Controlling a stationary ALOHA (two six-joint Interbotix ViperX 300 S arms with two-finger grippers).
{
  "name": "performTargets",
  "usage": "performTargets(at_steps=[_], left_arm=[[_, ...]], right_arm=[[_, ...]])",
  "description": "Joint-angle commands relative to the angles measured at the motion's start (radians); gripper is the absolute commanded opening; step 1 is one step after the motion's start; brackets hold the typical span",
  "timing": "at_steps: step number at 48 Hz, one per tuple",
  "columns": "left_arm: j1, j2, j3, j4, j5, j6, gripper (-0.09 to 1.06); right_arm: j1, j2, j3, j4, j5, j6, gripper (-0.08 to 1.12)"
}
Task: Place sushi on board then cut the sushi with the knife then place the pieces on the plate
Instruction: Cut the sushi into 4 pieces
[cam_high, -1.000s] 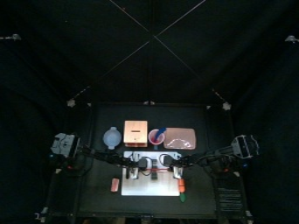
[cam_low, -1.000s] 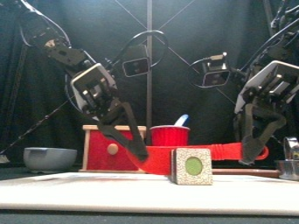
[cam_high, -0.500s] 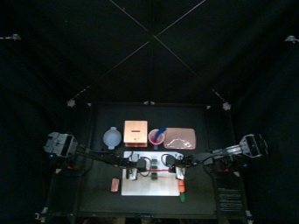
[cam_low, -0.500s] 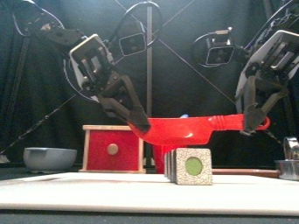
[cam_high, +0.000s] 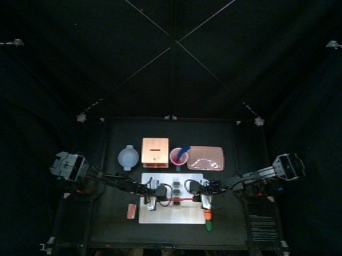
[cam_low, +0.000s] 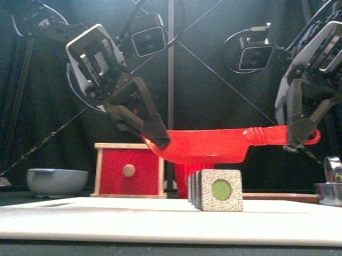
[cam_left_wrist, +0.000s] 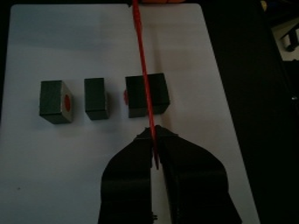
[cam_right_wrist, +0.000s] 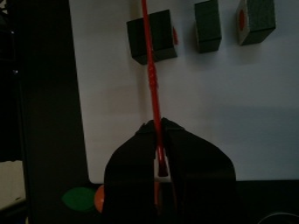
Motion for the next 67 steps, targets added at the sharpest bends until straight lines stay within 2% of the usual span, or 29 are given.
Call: performTargets(at_steps=[1, 18, 27, 42, 58, 67], left_arm=[[-0.011, -0.008, -0.014, -0.002, -0.003, 0.002, 0.41], [-0.015, 0.002, -0.015, -0.002, -0.003, 0.002, 0.41], [-0.017, 0.005, -0.014, -0.018, -0.003, 0.002, 0.41], [-0.017, 0.026, -0.011, -0.025, -0.002, 0.002, 0.41], [-0.018, 0.084, -0.014, -0.063, -0.002, 0.002, 0.41], [-0.037, 0.092, -0.017, -0.077, 0.000, 0.002, 0.41]], right_arm=[[0.002, -0.009, -0.008, 0.003, 0.000, 0.002, 0.28], [0.002, 0.006, -0.005, 0.003, 0.002, 0.002, 0.28], [0.002, 0.014, 0.000, 0.003, 0.003, 0.002, 0.28], [0.002, 0.046, 0.000, 0.006, 0.003, 0.003, 0.28], [0.032, 0.120, -0.012, 0.048, 0.000, 0.002, 0.28], [0.060, 0.150, -0.032, 0.067, 0.000, 0.002, 0.28]])
